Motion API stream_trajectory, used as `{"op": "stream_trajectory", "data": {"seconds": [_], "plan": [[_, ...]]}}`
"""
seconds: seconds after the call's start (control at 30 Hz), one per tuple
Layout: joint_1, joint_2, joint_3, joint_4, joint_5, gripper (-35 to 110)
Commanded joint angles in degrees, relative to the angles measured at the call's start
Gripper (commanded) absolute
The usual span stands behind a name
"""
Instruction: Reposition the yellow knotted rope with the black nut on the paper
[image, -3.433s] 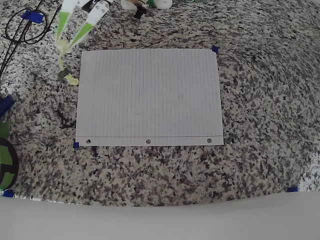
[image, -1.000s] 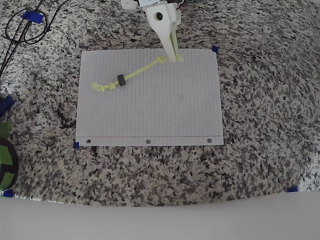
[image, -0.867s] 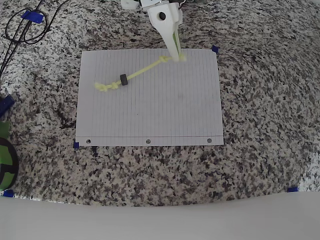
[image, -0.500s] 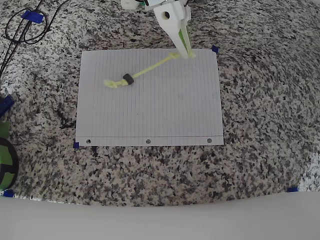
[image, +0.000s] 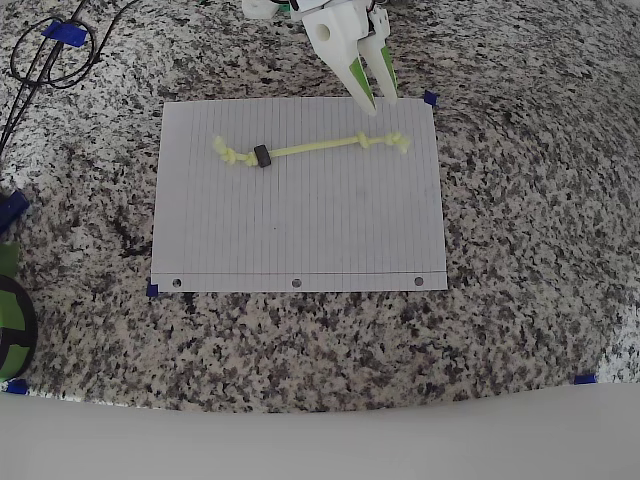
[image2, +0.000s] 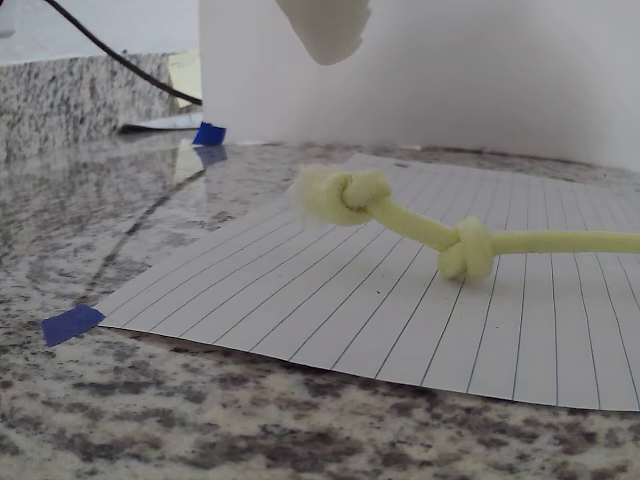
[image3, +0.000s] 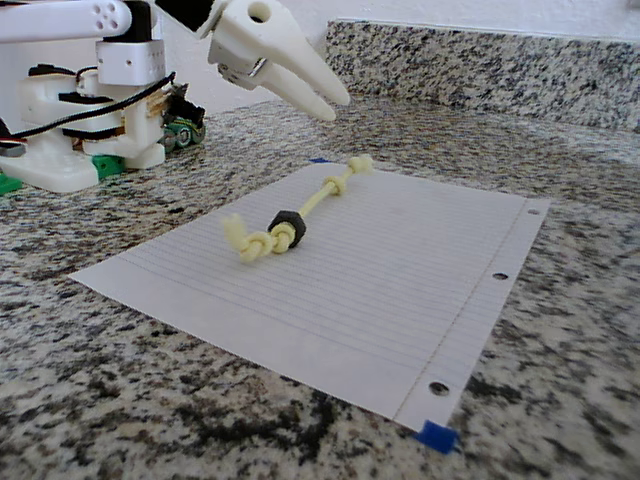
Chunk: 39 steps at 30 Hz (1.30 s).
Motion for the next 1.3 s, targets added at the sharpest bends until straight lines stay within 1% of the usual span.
{"op": "stream_trajectory", "data": {"seconds": [0.0,0.1,0.17,0.3,0.37,0.4,0.53,0.7,0.77,0.87,1.03,1.2,1.27], "plan": [[-0.4,0.6,0.3,-1.7,-2.1,55],[-0.4,0.8,0.3,-3.4,-4.2,49],[0.3,0.9,0.2,-4.8,-7.6,44],[3.4,0.5,-0.1,-8.6,-15.9,19],[5.7,-0.6,-0.5,-11.4,-23.2,3],[7.4,-1.3,-1.0,-11.4,-24.9,0],[14.5,-5.9,-1.8,-13.2,-33.9,0],[21.3,-13.4,-3.3,-19.0,-51.5,0],[23.2,-16.3,-3.5,-20.7,-56.4,0],[25.2,-21.0,-5.1,-20.7,-61.6,0],[28.7,-28.8,-11.0,-20.6,-77.2,0],[31.6,-33.3,-12.8,-21.4,-86.7,0],[33.0,-35.9,-13.8,-21.4,-89.0,0]]}}
